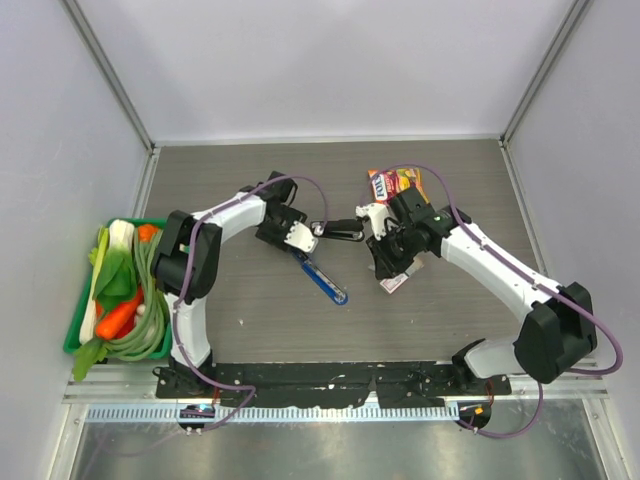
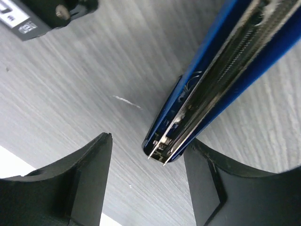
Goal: Load the staples into the stapler
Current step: Adjust the stapler at the center of the board, then install the staple into the stapler.
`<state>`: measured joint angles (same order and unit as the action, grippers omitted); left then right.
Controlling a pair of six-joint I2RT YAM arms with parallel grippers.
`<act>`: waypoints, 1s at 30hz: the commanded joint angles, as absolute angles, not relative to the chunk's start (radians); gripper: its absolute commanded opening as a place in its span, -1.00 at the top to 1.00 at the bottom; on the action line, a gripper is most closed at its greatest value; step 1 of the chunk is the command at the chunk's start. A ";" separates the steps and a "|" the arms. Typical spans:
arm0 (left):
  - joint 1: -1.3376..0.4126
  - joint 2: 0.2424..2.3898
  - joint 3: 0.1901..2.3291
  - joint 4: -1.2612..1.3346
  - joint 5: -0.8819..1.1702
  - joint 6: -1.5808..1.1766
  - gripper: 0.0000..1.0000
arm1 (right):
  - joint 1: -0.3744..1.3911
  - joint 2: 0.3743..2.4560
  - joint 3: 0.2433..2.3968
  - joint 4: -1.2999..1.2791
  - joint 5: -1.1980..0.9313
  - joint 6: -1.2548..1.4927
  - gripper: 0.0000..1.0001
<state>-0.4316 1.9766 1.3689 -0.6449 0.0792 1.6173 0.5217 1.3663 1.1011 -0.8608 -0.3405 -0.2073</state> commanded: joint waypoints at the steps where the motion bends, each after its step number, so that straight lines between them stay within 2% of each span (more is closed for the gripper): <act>1: -0.416 2.005 1.396 -0.494 0.044 1.565 -0.34 | 0.561 1.394 1.144 -0.848 -0.356 -0.213 0.63; 3: -0.413 1.990 1.390 -0.480 0.022 1.494 -0.44 | 0.590 1.426 1.155 -0.847 -0.341 -0.203 0.64; 8: -0.403 1.867 1.339 -0.439 -0.084 1.236 -0.52 | 0.617 1.497 1.216 -0.844 -0.321 -0.140 0.64; 17: -0.365 1.530 1.045 -0.471 -0.290 0.842 -0.64 | 0.695 1.557 1.275 -0.789 -0.288 -0.040 0.64; 25: -0.256 1.347 0.884 -0.531 -0.291 0.647 -0.72 | 0.781 1.669 1.288 -0.779 -0.259 -0.002 0.63; 30: -0.255 1.299 0.841 -0.520 -0.270 0.609 -0.72 | 0.790 1.712 1.319 -0.770 -0.242 0.047 0.63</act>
